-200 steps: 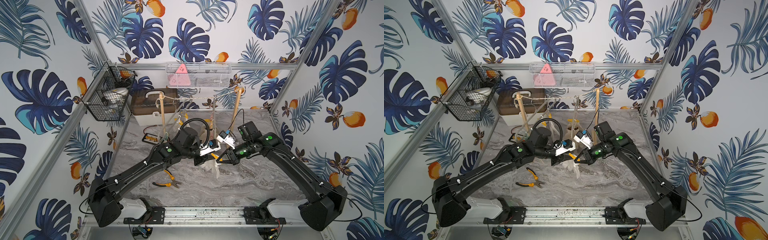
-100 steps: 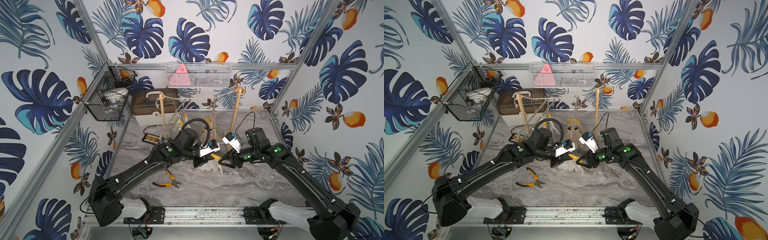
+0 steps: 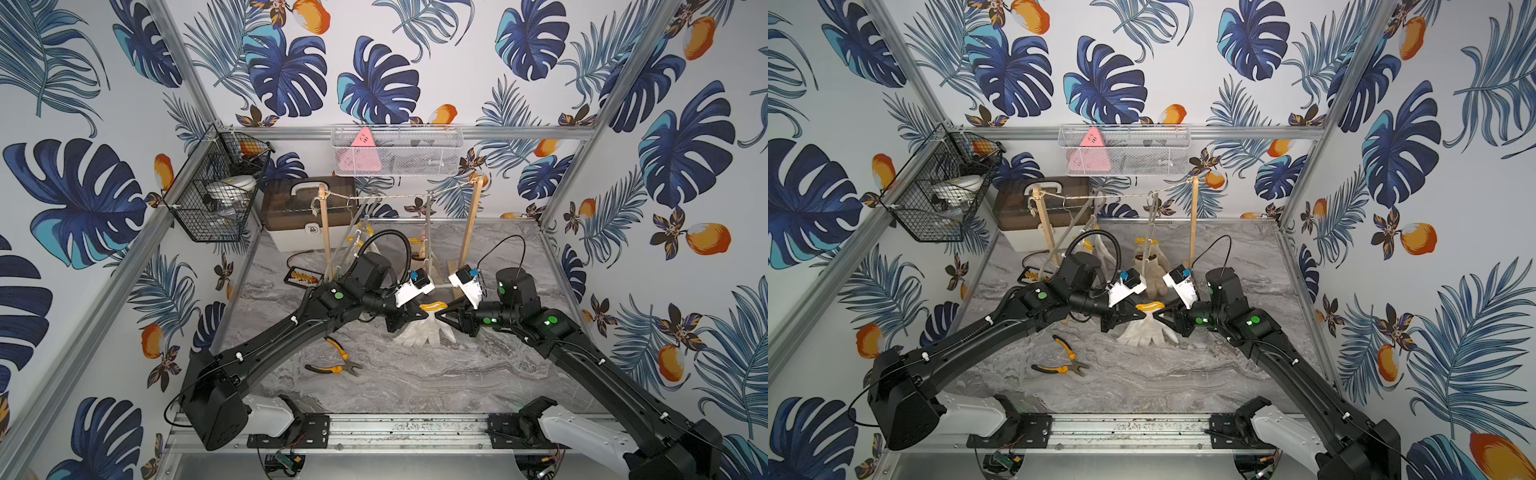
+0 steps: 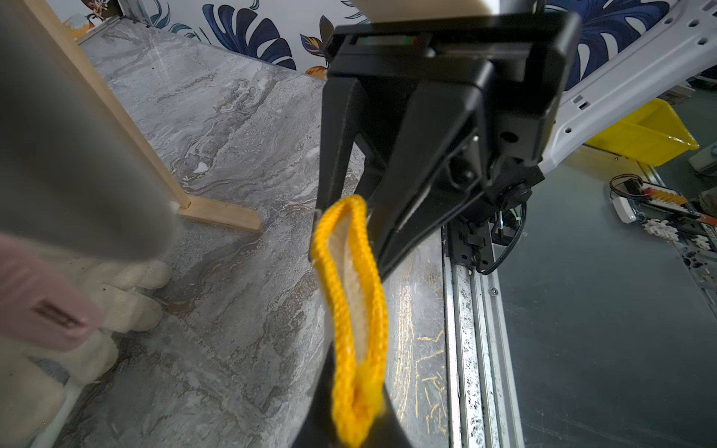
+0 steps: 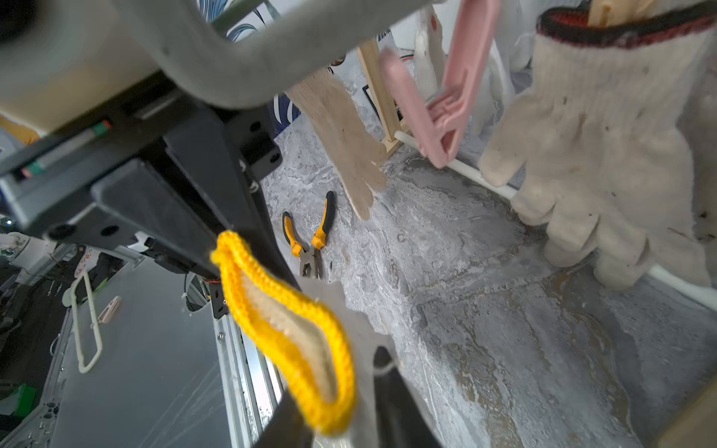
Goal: Clip the gloves onto a hanger to dry
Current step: Pick up the glove from the center of the board, then open the clamp at the hanger.
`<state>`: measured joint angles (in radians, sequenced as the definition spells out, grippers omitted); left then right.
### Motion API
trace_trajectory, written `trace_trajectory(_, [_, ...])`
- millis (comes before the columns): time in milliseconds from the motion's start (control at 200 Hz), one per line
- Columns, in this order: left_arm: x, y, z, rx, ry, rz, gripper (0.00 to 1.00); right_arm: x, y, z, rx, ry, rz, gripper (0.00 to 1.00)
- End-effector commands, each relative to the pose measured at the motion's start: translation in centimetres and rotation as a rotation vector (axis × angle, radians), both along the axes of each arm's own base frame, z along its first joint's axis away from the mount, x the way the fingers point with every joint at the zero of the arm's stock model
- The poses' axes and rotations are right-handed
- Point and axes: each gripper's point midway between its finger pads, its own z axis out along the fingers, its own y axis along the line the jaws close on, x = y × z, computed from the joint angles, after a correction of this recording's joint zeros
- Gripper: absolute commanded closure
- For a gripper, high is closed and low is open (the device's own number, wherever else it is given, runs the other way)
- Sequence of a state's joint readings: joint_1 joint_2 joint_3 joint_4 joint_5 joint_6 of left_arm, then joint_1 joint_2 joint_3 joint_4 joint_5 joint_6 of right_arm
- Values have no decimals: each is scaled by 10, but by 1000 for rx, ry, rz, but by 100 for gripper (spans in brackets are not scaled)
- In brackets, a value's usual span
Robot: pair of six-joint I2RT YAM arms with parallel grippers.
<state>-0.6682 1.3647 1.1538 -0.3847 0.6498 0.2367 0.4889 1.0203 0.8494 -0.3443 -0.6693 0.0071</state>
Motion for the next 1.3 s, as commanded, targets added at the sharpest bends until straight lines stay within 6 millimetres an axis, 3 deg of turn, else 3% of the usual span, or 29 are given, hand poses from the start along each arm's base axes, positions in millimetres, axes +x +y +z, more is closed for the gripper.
trace_trajectory(0, [-1,1,7,-19,7,-10,99,1,6,12,39,-38,30,90])
trace_trajectory(65, [2,4,7,-23,7,6,87,-1,5,12,33,-41,35,100])
trace_trajectory(200, [6,9,11,-41,5,23,53,0,1,9,2,-63,26,100])
trace_trajectory(355, [12,19,26,-57,16,14,37,6,-4,-5,-84,-88,23,100])
trace_trajectory(640, [47,38,38,0,-30,42,34,29,-2,-15,-162,-107,16,100])
trace_trajectory(795, [67,31,45,-15,-93,31,31,37,-1,-13,-162,-123,12,100])
trace_trajectory(1296, [90,3,42,-100,-35,-34,30,43,-7,-13,-182,-123,0,100])
